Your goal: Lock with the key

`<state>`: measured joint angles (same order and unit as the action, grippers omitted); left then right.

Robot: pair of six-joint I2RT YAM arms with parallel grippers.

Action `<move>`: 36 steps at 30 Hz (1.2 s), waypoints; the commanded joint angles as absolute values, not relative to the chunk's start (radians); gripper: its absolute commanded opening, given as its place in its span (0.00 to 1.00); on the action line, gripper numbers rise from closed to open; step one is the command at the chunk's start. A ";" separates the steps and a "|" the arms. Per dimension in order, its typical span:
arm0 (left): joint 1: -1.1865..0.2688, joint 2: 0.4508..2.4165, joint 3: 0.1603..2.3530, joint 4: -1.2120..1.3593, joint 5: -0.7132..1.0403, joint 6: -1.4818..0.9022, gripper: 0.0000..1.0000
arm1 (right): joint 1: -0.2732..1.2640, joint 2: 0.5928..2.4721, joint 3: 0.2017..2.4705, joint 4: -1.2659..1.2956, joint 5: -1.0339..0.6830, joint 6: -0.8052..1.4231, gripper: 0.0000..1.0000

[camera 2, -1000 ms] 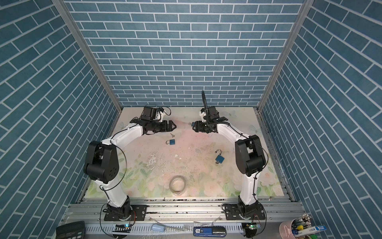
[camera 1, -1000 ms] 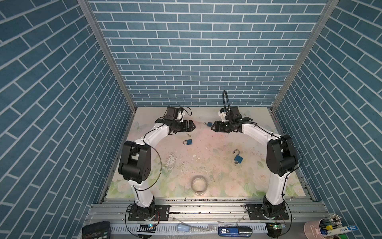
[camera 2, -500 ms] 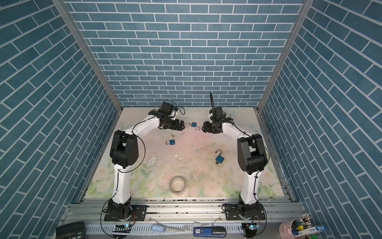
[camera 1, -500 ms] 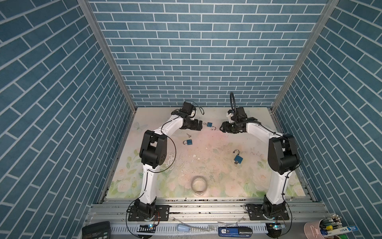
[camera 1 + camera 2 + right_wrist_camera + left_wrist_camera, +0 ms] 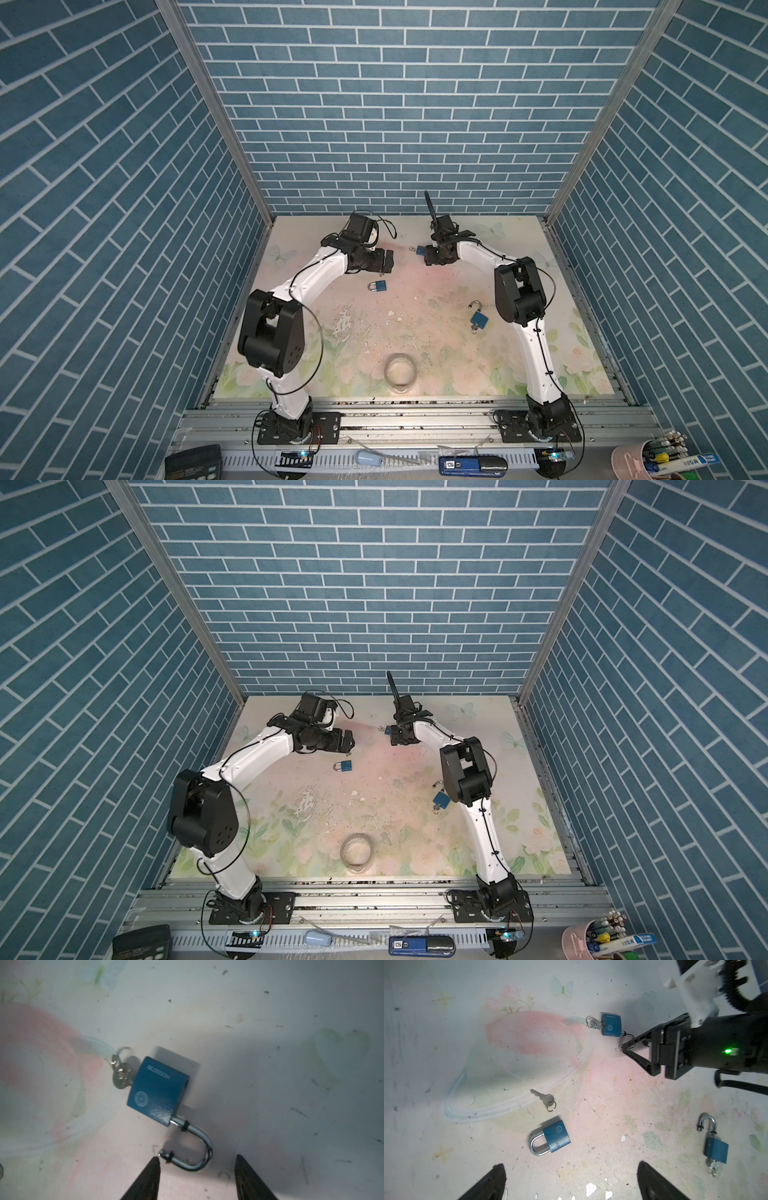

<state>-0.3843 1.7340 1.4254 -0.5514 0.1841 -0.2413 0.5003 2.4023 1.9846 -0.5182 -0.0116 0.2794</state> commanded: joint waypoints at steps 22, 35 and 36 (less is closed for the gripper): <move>-0.384 1.502 1.285 -0.529 0.137 -0.290 1.00 | 0.508 2.688 2.470 -0.857 -0.056 -0.067 0.61; -0.384 1.566 1.338 -0.524 0.159 -0.273 1.00 | 0.512 2.587 2.248 -0.789 -0.111 -0.076 0.25; -0.383 1.581 1.349 -0.527 0.165 -0.264 1.00 | 0.512 2.572 2.221 -0.778 -0.110 -0.079 0.23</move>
<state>-0.3840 1.5398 1.3106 -0.5179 0.1547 -0.2817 0.5095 2.5820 2.3035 -0.7170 -0.0940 -0.0467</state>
